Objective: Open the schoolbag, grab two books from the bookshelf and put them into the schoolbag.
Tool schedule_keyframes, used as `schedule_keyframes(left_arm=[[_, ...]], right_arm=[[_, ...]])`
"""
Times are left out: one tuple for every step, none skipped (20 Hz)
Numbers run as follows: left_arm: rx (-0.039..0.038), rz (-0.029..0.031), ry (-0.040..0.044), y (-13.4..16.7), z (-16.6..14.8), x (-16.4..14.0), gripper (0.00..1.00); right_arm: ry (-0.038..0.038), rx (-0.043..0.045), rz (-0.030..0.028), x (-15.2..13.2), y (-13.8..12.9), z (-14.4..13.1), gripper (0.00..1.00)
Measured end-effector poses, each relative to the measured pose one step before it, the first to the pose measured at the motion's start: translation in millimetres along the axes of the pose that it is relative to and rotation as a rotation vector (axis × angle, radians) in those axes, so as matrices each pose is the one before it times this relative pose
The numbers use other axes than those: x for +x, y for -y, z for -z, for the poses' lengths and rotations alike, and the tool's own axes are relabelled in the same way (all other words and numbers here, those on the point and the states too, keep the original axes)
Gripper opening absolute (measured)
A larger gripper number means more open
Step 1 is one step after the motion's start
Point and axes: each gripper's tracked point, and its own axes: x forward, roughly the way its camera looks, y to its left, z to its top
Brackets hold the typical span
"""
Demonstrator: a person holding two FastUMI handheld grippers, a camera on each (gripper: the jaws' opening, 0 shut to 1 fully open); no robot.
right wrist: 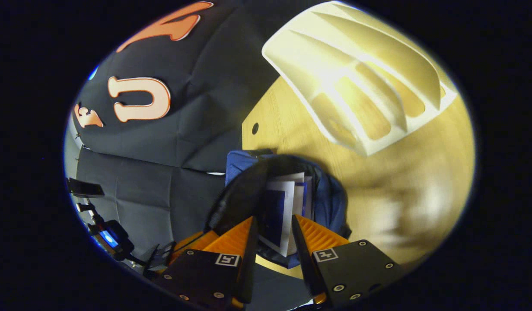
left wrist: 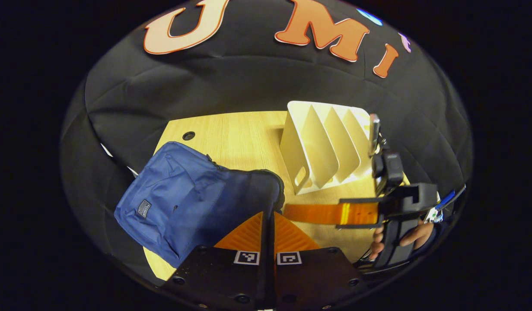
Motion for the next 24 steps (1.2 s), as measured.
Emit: schedule_keyframes(left_arm=[[0.00307, -0.00101, -0.01091, 2.34, 5.34, 2.86, 0.01], [0.00052, -0.00296, -0.00738, 1.91, 4.01, 2.16, 0.01], [-0.00475, -0.00124, -0.00839, 1.72, 4.88, 3.63, 0.01], [-0.00623, -0.00241, -0.00837, 2.95, 4.49, 3.74, 0.01], [-0.00694, -0.00422, -0.00756, 2.13, 3.89, 2.62, 0.01], [-0.00717, -0.00190, -0.00838, 2.09, 5.43, 4.41, 0.01], [-0.00607, -0.00249, -0.00951, 2.36, 4.13, 2.73, 0.02], [-0.00680, 0.00100, -0.01037, 2.58, 3.38, 2.95, 0.02], [-0.01265, 0.00152, -0.00686, 3.06, 3.68, 0.69, 0.05], [-0.00772, 0.00166, 0.00141, 2.57, 1.57, 0.22, 0.07], [-0.00775, 0.00271, 0.00400, 4.05, 1.37, 2.65, 0.10], [-0.00661, -0.00081, 0.00649, 2.24, -0.13, 0.21, 0.12], [-0.01010, 0.00476, 0.00735, 2.25, -0.79, -1.97, 0.15], [-0.01047, 0.00682, 0.01291, 5.18, -2.68, -1.73, 0.20], [-0.00905, 0.00226, 0.01232, 4.37, -3.54, -3.42, 0.26], [-0.00448, 0.00359, 0.01603, 4.24, -3.29, -0.73, 0.27], [-0.00146, 0.00354, 0.01903, 4.63, -4.79, -1.46, 0.35], [0.00150, 0.00245, 0.01936, 4.51, -4.92, 0.65, 0.39], [0.00234, 0.00190, 0.01988, 4.90, -4.82, -1.58, 0.52], [-0.00049, 0.00001, 0.02424, 4.07, -7.94, -0.81, 0.53], [-0.00047, 0.00064, 0.03845, 7.29, -8.78, -2.57, 0.59], [0.00121, -0.00141, 0.03934, 5.66, -10.83, -1.42, 0.65], [0.00092, 0.00430, 0.03827, 7.26, -9.32, -2.14, 0.80], [-0.00048, 0.00593, 0.03971, 7.46, -10.96, -0.52, 0.83]], right_arm=[[0.01634, -0.00542, 0.00095, -7.80, 2.73, -7.16, 0.47], [0.01804, -0.00990, 0.01564, -6.76, 5.08, -7.52, 0.47], [0.02143, -0.01767, 0.00623, -7.56, 3.96, -6.63, 0.47], [0.02158, -0.02405, 0.01708, -8.11, 3.86, -7.62, 0.47], [0.02292, -0.02725, 0.00920, -8.47, 3.40, -8.80, 0.47], [0.02511, -0.02963, 0.01774, -8.69, 3.68, -8.81, 0.47], [0.03021, -0.03112, 0.01137, -8.70, 2.36, -9.84, 0.46], [0.02153, -0.03283, 0.01580, -8.29, 4.47, -8.58, 0.47], [0.02600, -0.02761, 0.00980, -8.65, 2.75, -9.62, 0.47], [0.02001, -0.02705, 0.01228, -6.72, 3.40, -8.27, 0.46], [0.02211, -0.02551, 0.01348, -3.13, 3.12, -7.90, 0.46], [0.01598, -0.02928, 0.01199, -3.23, 3.54, -5.42, 0.47], [0.02154, -0.02552, 0.01438, -7.27, 5.79, -5.71, 0.47], [0.01917, -0.02730, 0.00913, -6.43, 4.12, -5.71, 0.48], [0.02246, -0.02783, 0.01246, -4.88, 3.69, -6.19, 0.33], [0.02088, -0.03007, 0.00970, -2.85, 3.16, -5.69, 0.50], [0.02269, -0.02815, 0.01174, -2.30, 2.05, -7.19, 0.50], [0.01732, -0.02786, 0.00405, -3.87, -0.12, -5.55, 0.52], [0.01746, -0.02442, 0.00708, -3.76, 1.77, -5.30, 0.52], [0.01817, -0.02434, 0.00931, -4.43, 2.13, -5.36, 0.52], [0.02147, -0.02409, 0.00677, -5.55, 2.67, -5.23, 0.53], [0.02463, -0.02663, 0.00915, -3.98, 2.17, -7.14, 0.53], [0.02372, -0.02337, 0.01082, -3.24, 3.16, -6.51, 0.53], [0.02621, -0.02197, 0.00927, -3.76, 2.68, -7.49, 0.54]])
